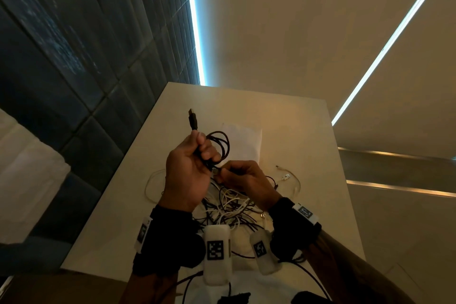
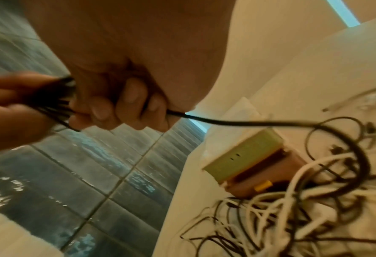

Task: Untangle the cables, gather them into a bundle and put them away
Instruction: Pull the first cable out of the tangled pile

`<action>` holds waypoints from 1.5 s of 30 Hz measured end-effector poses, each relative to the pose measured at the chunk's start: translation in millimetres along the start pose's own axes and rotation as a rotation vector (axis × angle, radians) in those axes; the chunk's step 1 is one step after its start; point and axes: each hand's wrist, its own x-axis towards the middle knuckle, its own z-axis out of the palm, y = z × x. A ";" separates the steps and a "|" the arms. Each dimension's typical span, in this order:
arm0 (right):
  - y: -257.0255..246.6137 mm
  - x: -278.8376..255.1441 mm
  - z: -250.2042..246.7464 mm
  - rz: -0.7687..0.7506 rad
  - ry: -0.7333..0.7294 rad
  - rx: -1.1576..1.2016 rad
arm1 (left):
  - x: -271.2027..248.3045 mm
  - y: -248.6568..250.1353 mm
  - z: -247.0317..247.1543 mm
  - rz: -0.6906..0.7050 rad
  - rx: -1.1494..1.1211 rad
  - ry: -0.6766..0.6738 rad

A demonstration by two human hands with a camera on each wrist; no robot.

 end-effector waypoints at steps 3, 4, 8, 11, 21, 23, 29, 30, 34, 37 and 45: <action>24.0 -1.1 -9.3 0.067 0.055 -0.010 | -0.6 6.1 -0.2 0.047 0.025 -0.061; 30.7 -2.5 -12.2 0.079 0.077 -0.016 | -1.0 6.8 -0.2 0.060 0.052 -0.068; 50.4 -4.2 -17.3 0.090 0.129 -0.022 | -3.4 3.0 1.0 0.079 0.161 -0.052; 58.9 -5.7 -20.4 0.092 0.151 -0.069 | -3.5 4.2 2.4 0.088 0.182 -0.041; 94.9 -11.2 -39.5 0.167 0.215 -0.212 | -3.6 7.3 1.8 0.132 0.299 -0.006; 95.8 -9.6 -39.3 0.218 0.238 -0.228 | -2.1 2.4 1.0 0.123 0.411 0.039; 60.7 1.2 -37.2 0.196 0.450 -0.131 | 6.0 -16.6 -9.3 0.126 0.668 0.254; 47.0 3.9 -34.9 0.158 0.463 -0.090 | 7.2 -18.8 -10.2 0.112 0.681 0.282; -13.5 7.8 -18.3 -0.014 0.394 0.000 | 8.2 -27.7 -8.6 0.034 0.696 0.335; -42.3 1.5 -3.8 -0.114 0.250 0.050 | 7.9 -29.0 -4.2 -0.015 0.575 0.354; -26.5 -8.6 2.8 -0.041 0.031 0.054 | 3.2 -9.9 2.7 -0.101 0.002 0.091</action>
